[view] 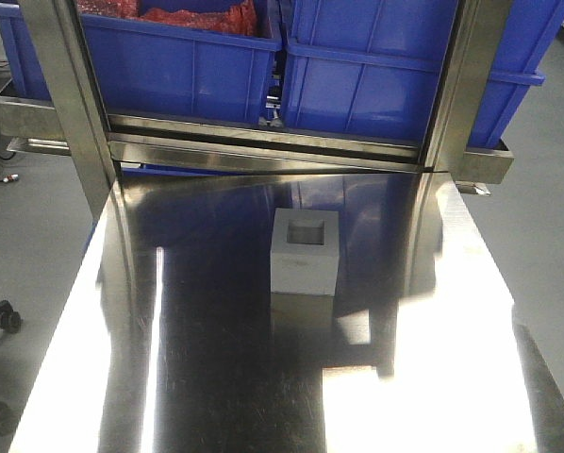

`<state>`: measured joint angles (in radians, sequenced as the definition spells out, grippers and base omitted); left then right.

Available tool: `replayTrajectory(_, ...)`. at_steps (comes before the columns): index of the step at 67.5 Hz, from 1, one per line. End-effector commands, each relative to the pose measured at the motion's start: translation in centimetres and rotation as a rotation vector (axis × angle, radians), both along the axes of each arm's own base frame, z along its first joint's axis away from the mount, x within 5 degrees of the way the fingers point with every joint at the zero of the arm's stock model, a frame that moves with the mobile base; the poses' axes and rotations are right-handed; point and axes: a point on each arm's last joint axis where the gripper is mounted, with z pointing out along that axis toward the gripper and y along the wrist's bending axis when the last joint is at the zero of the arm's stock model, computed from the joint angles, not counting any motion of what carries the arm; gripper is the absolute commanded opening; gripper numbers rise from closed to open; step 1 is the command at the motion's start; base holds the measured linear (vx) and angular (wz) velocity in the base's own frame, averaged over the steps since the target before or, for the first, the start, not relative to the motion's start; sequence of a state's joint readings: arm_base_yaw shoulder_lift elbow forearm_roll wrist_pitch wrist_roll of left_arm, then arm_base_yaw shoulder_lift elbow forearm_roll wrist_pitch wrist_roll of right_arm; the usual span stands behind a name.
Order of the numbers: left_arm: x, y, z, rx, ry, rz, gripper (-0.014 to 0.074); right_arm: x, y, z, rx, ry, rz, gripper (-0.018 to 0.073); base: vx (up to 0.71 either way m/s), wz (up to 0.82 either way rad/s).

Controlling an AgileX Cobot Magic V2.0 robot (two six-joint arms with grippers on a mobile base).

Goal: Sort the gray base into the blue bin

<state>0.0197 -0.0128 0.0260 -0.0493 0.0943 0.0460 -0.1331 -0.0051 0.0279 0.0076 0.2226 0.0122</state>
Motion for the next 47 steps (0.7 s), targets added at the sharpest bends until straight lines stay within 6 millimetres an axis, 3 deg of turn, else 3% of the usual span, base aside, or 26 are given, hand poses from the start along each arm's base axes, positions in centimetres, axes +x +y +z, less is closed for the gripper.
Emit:
replayTrajectory(1,-0.23,-0.01,1.51,-0.005,-0.114,-0.003,-0.0006,0.20,-0.08,0.51,-0.027,-0.052,-0.005,-0.0005,0.00,0.00)
replayTrajectory(47,-0.23,-0.01,1.51,-0.005,-0.114,-0.003,-0.0006,0.20,-0.08,0.51,-0.027,-0.052,-0.005,-0.0005,0.00,0.00)
